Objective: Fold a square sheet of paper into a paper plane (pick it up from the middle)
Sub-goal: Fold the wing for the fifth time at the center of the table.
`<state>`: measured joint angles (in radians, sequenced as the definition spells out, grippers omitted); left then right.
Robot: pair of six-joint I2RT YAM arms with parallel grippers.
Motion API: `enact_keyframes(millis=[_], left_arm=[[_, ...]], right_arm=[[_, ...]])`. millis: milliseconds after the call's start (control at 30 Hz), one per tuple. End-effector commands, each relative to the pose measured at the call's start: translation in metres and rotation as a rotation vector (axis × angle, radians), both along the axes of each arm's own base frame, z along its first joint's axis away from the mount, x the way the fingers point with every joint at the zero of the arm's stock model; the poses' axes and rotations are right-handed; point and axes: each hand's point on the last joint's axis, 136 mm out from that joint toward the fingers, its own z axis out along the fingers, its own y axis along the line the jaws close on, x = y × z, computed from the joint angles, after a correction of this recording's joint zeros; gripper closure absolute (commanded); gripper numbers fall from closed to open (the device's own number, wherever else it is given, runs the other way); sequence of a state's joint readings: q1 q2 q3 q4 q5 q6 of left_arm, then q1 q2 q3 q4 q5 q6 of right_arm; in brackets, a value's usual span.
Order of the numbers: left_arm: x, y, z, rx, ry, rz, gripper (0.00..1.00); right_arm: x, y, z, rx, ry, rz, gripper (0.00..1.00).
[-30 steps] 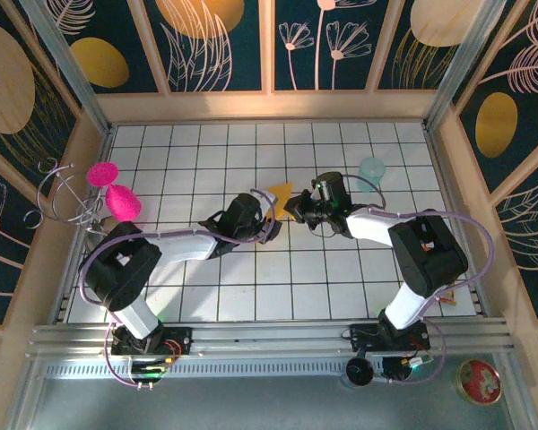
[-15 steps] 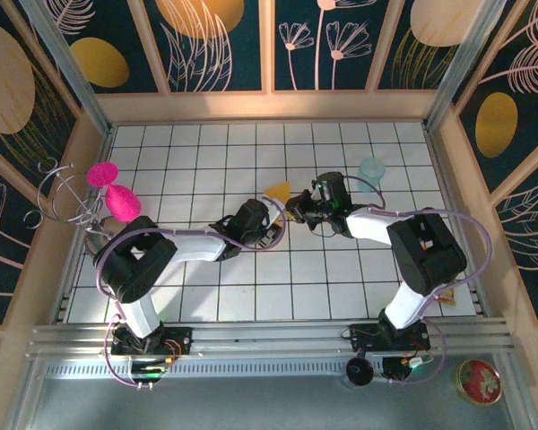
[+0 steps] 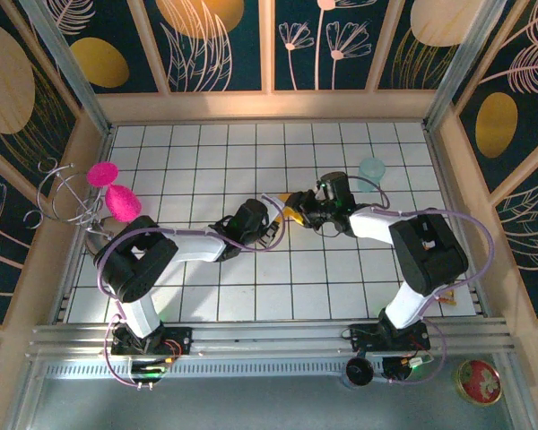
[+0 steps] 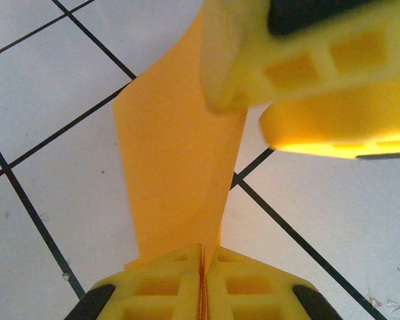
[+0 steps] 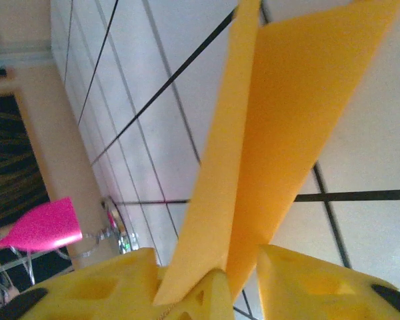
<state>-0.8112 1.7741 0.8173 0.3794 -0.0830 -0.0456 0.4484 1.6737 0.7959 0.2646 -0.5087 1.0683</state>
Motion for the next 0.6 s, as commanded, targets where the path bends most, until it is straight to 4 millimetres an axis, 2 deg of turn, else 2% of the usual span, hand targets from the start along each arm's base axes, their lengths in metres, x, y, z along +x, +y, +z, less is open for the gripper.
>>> enact_keyframes(millis=[0,133,300,567], left_arm=[[-0.005,-0.006,0.003,-0.047,0.003,-0.025,0.93],[-0.009,-0.009,0.000,-0.074,0.040,-0.028,0.97],[-0.014,-0.013,-0.003,-0.129,0.106,-0.016,1.00],[-0.013,-0.022,0.004,-0.350,0.381,-0.006,1.00]], right_arm=[[0.007,-0.026,0.008,-0.082,-0.056,-0.048,0.47],[0.015,-0.052,0.012,-0.154,-0.101,-0.107,0.42],[0.019,-0.074,0.013,-0.215,-0.128,-0.155,0.41],[0.016,-0.072,0.013,-0.232,-0.233,-0.085,0.40]])
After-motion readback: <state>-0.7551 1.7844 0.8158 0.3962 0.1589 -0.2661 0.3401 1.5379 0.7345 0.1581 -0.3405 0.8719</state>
